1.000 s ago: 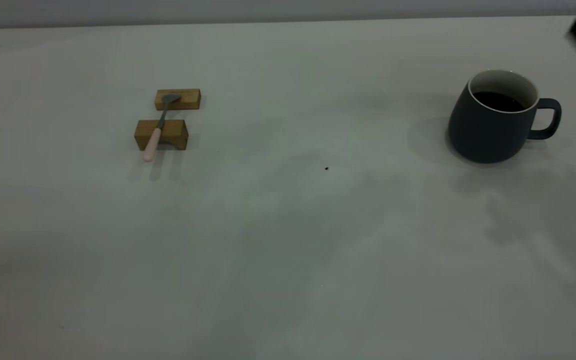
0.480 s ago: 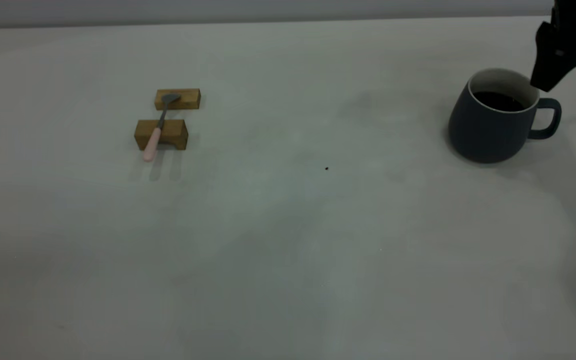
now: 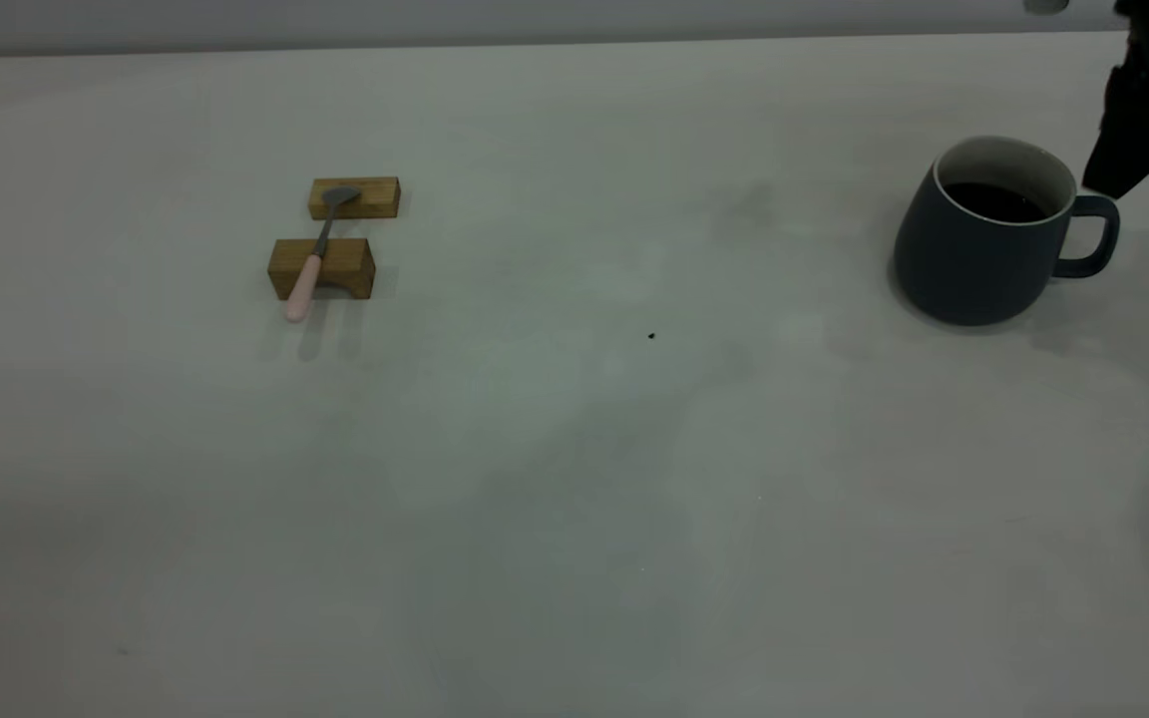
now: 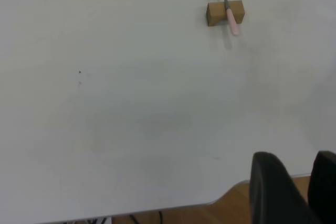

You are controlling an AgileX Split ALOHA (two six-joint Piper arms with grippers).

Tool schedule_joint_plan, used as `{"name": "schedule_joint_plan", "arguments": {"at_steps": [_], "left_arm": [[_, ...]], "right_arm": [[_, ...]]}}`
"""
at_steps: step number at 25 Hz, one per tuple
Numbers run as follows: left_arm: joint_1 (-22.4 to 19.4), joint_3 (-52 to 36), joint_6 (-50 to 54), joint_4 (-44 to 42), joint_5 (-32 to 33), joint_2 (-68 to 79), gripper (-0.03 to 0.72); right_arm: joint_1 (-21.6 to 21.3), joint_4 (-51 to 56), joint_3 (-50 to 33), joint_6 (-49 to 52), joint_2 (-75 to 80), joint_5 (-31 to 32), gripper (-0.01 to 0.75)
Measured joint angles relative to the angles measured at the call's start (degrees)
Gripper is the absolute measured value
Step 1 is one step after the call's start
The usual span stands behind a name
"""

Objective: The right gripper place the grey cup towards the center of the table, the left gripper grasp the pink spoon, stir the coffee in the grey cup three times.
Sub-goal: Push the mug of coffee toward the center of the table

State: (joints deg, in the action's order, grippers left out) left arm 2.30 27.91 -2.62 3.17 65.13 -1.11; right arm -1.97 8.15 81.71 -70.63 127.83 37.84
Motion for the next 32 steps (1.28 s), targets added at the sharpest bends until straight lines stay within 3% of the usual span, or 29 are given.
{"name": "schedule_joint_plan", "arguments": {"at_steps": [12, 18, 24, 32], "left_arm": [[0.00, 0.00, 0.05, 0.00, 0.00, 0.00, 0.244], [0.00, 0.00, 0.05, 0.00, 0.00, 0.00, 0.244], [0.00, 0.00, 0.05, 0.00, 0.00, 0.00, 0.244], [0.00, 0.00, 0.05, 0.00, 0.00, 0.00, 0.244]], "right_arm": [[-0.25, 0.34, 0.12, -2.86, 4.78, -4.85, 0.547], [0.25, 6.02, 0.12, -8.81, 7.46, -6.75, 0.547], [4.68, 10.64, 0.12, -14.06, 8.51, -11.14, 0.547], [13.80, 13.52, 0.12, -15.20, 9.47, -15.91, 0.547]]}}
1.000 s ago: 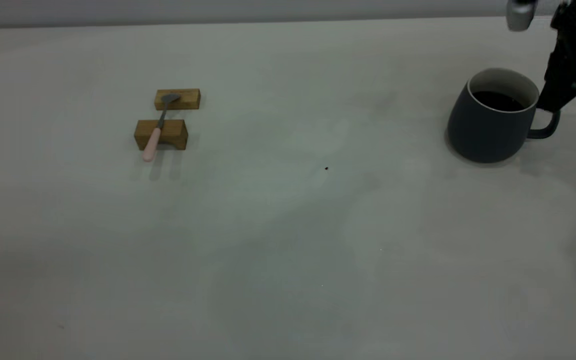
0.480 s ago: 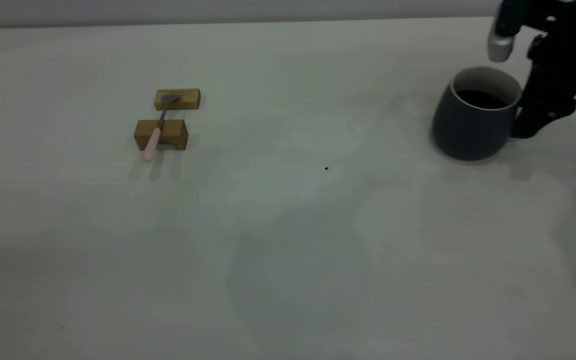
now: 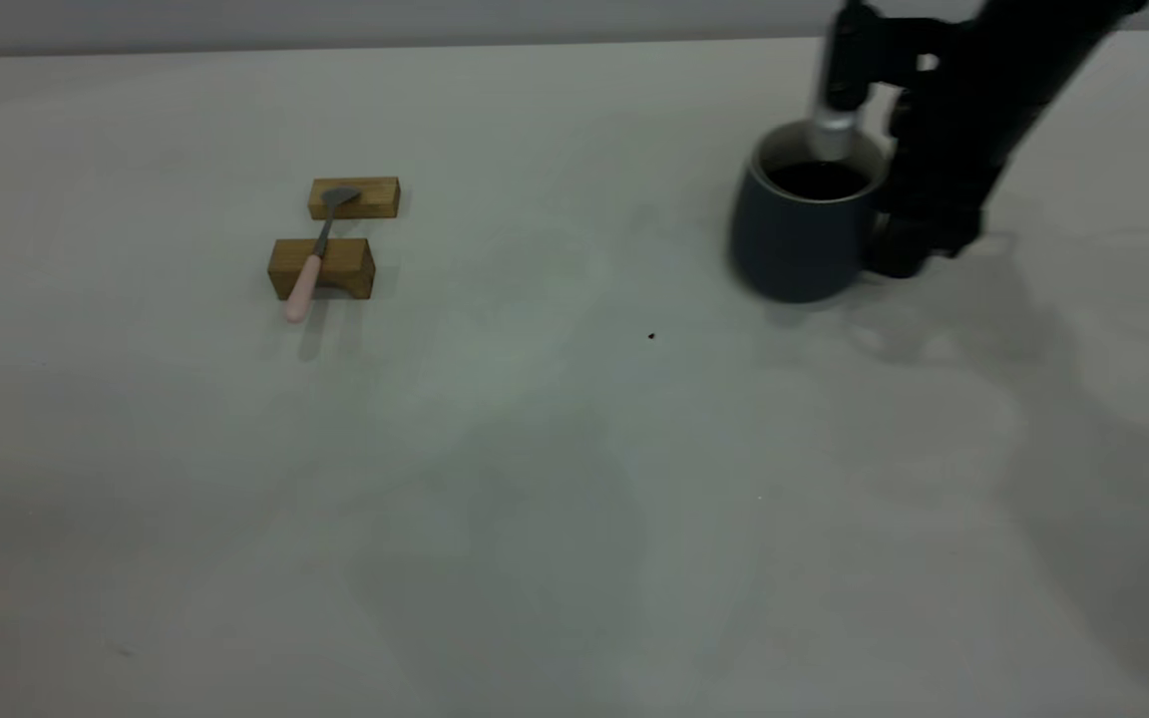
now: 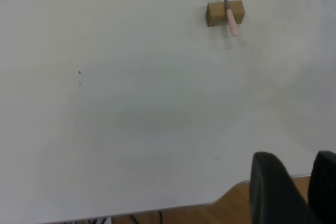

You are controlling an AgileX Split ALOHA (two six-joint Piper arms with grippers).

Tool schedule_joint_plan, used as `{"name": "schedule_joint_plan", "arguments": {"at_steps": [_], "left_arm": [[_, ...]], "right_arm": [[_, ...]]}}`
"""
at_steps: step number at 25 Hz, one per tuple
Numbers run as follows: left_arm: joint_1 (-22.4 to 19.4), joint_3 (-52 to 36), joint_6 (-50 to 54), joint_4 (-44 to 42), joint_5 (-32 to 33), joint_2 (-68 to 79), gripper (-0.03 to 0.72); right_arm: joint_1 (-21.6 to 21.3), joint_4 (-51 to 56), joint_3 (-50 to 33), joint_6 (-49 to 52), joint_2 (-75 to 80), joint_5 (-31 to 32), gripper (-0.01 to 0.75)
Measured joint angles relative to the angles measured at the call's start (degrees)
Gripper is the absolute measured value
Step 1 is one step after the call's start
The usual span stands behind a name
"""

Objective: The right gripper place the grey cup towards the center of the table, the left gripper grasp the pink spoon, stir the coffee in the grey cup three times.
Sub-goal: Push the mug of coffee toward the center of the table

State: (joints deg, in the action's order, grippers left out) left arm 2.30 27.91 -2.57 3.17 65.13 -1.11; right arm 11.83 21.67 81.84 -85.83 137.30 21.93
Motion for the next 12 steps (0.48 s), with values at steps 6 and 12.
{"name": "schedule_joint_plan", "arguments": {"at_steps": [6, 12], "left_arm": [[0.00, 0.00, 0.00, 0.00, 0.00, 0.00, 0.244], [0.00, 0.00, 0.00, 0.00, 0.00, 0.00, 0.244]], "right_arm": [[6.44, 2.76, 1.69, -0.17, 1.48, -1.90, 0.547], [9.30, 6.92, 4.51, -0.18, 2.68, -2.16, 0.547]]}}
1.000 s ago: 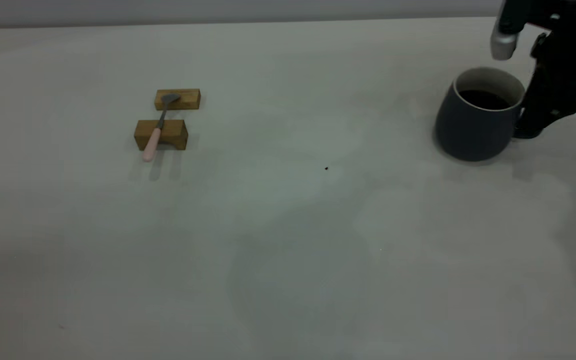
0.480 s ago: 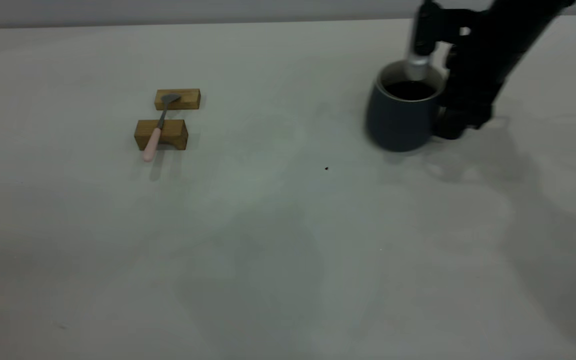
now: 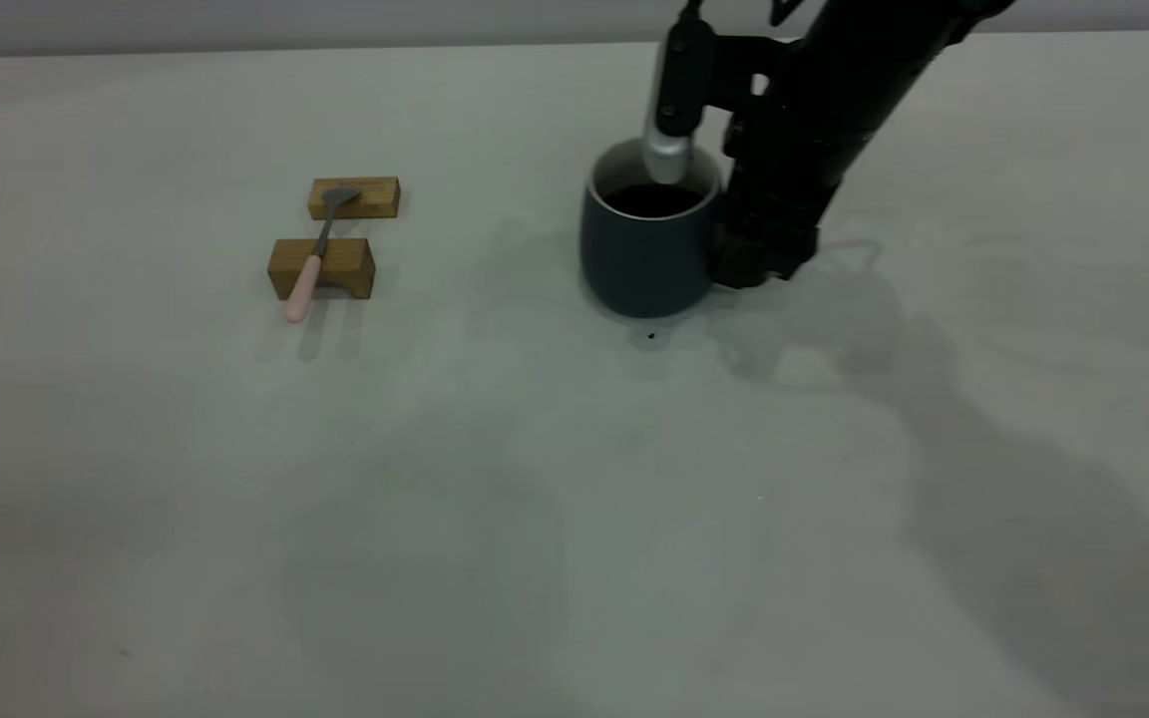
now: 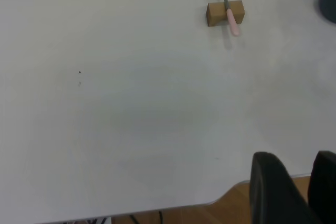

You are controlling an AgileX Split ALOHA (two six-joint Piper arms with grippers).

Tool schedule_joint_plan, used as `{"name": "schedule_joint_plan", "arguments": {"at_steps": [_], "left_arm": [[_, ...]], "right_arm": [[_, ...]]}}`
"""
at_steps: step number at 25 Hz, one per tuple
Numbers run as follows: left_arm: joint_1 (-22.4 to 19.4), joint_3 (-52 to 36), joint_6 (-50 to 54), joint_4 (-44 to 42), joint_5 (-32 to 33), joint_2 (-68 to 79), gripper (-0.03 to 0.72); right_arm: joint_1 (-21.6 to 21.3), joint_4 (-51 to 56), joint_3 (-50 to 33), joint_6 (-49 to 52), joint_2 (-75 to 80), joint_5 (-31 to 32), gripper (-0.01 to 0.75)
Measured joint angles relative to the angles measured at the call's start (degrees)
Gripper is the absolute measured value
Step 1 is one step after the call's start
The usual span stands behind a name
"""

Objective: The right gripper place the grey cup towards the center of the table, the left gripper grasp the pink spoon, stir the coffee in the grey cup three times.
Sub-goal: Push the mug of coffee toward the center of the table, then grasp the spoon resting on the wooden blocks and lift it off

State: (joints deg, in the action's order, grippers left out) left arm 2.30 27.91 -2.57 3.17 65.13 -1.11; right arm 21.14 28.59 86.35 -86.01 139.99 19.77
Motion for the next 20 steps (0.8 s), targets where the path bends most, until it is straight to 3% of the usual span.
{"name": "schedule_joint_plan", "arguments": {"at_steps": [7, 13, 17, 20], "left_arm": [[0.00, 0.00, 0.00, 0.00, 0.00, 0.00, 0.244], [0.00, 0.00, -0.05, 0.00, 0.00, 0.00, 0.244], [0.00, 0.00, -0.05, 0.00, 0.00, 0.00, 0.244], [0.00, 0.00, -0.05, 0.00, 0.00, 0.00, 0.244]], "right_arm": [[3.43, 2.39, 1.08, -1.86, 0.13, -0.58, 0.547], [3.00, 2.71, 1.08, 1.02, -2.76, 3.54, 0.547], [1.12, 2.71, 1.08, 12.02, -9.36, 11.63, 0.547], [0.64, 1.82, 1.08, 30.51, -16.33, 22.15, 0.547]]}}
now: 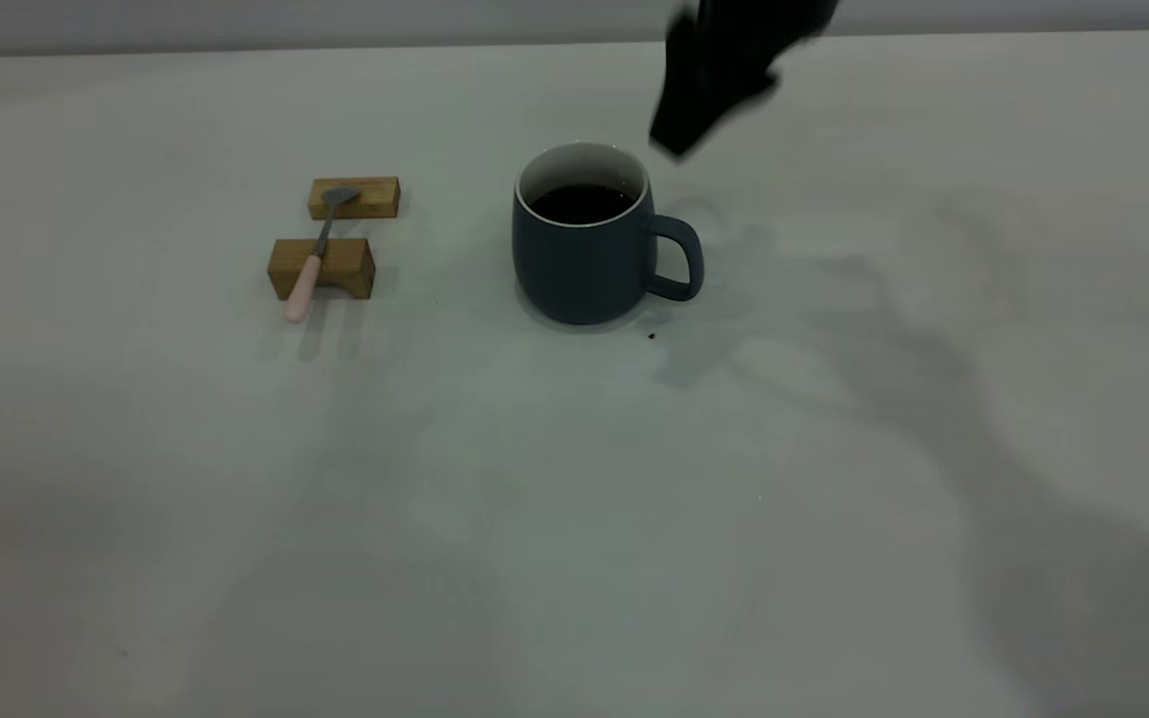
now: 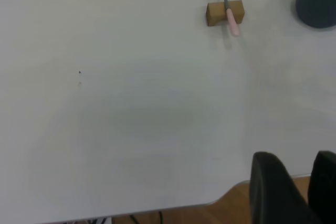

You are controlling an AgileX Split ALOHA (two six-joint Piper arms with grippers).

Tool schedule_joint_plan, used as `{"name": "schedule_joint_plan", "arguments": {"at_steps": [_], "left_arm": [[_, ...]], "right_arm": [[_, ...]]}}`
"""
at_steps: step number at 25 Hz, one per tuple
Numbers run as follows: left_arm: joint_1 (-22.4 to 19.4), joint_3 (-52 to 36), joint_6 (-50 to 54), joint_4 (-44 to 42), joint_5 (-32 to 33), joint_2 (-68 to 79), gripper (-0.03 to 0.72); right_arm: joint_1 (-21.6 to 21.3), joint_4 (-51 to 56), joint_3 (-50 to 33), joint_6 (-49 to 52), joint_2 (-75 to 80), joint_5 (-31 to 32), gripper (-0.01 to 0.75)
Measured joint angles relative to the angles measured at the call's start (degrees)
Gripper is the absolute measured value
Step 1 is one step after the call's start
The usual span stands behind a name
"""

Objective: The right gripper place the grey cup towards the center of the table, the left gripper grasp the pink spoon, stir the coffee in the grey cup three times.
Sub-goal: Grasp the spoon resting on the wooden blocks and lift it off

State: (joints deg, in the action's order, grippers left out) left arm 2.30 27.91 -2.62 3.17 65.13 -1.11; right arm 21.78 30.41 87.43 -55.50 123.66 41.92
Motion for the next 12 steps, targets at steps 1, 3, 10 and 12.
{"name": "schedule_joint_plan", "arguments": {"at_steps": [1, 3, 10, 12], "left_arm": [[0.00, 0.00, 0.00, 0.00, 0.00, 0.00, 0.244], [0.00, 0.00, 0.00, 0.00, 0.00, 0.00, 0.244], [0.00, 0.00, 0.00, 0.00, 0.00, 0.00, 0.244], [0.00, 0.00, 0.00, 0.00, 0.00, 0.00, 0.244]], "right_arm": [[0.00, -0.73, 0.00, 5.91, -2.83, 3.84, 0.547], [0.05, -4.36, 0.00, 20.36, -8.69, 11.13, 0.547], [0.00, -25.90, -13.26, 51.02, -30.40, 26.68, 0.547], [0.00, -30.41, -20.38, 54.63, -37.39, 27.29, 0.547]]}}
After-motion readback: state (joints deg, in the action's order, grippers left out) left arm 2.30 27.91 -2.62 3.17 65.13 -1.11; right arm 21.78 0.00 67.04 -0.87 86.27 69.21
